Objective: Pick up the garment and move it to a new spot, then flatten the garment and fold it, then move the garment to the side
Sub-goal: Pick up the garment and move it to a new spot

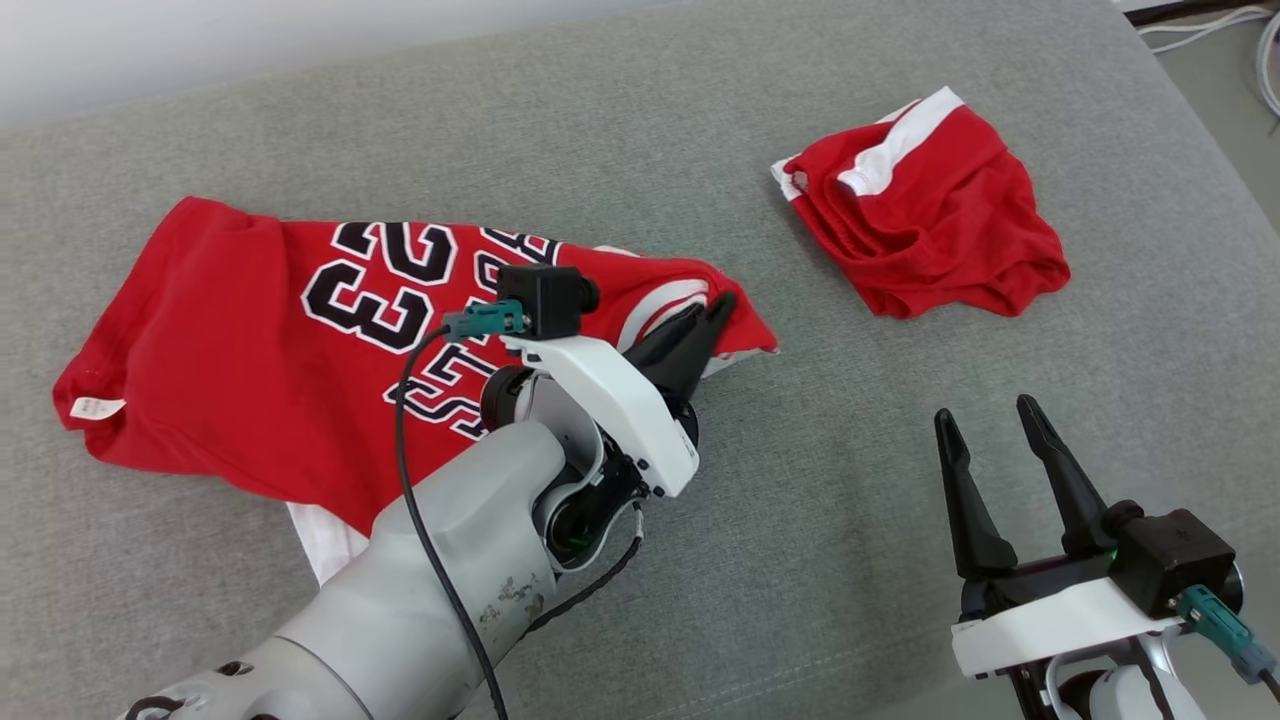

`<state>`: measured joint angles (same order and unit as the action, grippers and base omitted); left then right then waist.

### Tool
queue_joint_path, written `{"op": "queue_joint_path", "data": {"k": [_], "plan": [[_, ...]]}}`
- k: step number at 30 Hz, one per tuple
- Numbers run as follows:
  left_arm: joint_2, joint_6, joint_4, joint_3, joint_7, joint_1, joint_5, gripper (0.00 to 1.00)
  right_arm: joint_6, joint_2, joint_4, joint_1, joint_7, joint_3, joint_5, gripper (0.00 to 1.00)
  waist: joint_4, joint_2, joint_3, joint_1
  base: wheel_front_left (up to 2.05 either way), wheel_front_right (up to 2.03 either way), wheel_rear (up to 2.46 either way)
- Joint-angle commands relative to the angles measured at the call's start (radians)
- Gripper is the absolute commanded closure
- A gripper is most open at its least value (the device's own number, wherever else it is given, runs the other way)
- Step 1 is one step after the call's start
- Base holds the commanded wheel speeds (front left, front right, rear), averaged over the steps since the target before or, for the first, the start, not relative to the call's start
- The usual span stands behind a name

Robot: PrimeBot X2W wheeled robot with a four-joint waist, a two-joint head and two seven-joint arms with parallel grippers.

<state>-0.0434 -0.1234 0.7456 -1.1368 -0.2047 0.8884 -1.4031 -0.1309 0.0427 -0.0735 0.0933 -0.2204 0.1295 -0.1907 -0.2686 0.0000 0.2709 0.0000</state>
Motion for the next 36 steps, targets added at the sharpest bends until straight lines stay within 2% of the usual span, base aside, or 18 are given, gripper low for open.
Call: {"op": "queue_joint_path", "data": {"k": [1,5,8,11,14,19,26,31,36], "plan": [[-0.007,-0.007,-0.017,0.007,-0.017,0.037,-0.009,0.0,0.0,0.008,0.018,0.019,-0.016,0.016,-0.01,0.0,0.014,0.0,-0.005,0.0,0.0,0.0,0.0],[-0.007,-0.007,-0.014,-0.041,-0.03,0.043,0.015,0.0,0.0,0.008,0.008,0.021,-0.019,0.008,-0.008,0.0,0.038,0.0,-0.018,0.0,0.0,0.0,0.0],[-0.007,-0.005,0.007,-0.081,-0.043,0.055,0.087,0.0,0.0,0.008,0.002,0.02,-0.022,-0.008,0.0,0.0,0.068,0.0,-0.037,0.0,0.0,0.0,0.0],[-0.025,0.025,0.023,-0.086,-0.054,0.056,0.173,0.0,0.0,0.008,-0.001,0.015,-0.026,-0.022,0.013,0.0,0.1,0.0,-0.066,0.0,0.0,0.0,0.0],[-0.085,0.096,-0.027,-0.025,-0.056,0.036,0.278,0.0,0.0,0.008,-0.004,0.005,-0.029,-0.039,0.028,0.0,0.137,0.0,-0.096,0.0,0.0,0.0,0.0],[-0.235,0.259,-0.214,0.136,-0.057,-0.098,0.46,0.0,0.0,0.008,-0.005,-0.017,-0.035,-0.065,0.068,0.0,0.193,0.0,-0.144,0.0,0.0,0.0,0.0],[-0.424,0.45,-0.503,0.328,-0.057,-0.357,0.585,0.0,0.0,0.008,0.009,-0.041,-0.04,-0.09,0.111,0.0,0.248,0.0,-0.187,0.0,0.0,0.0,0.0],[-0.497,0.56,-0.669,0.447,-0.057,-0.535,0.616,0.0,0.0,0.008,0.015,-0.064,-0.041,-0.094,0.121,0.0,0.264,0.0,-0.216,0.0,0.0,0.0,0.0],[-0.525,0.621,-0.774,0.524,-0.057,-0.696,0.619,0.0,0.0,0.008,0.02,-0.101,-0.041,-0.098,0.116,0.0,0.273,0.0,-0.248,0.0,0.0,0.0,0.0]]}}
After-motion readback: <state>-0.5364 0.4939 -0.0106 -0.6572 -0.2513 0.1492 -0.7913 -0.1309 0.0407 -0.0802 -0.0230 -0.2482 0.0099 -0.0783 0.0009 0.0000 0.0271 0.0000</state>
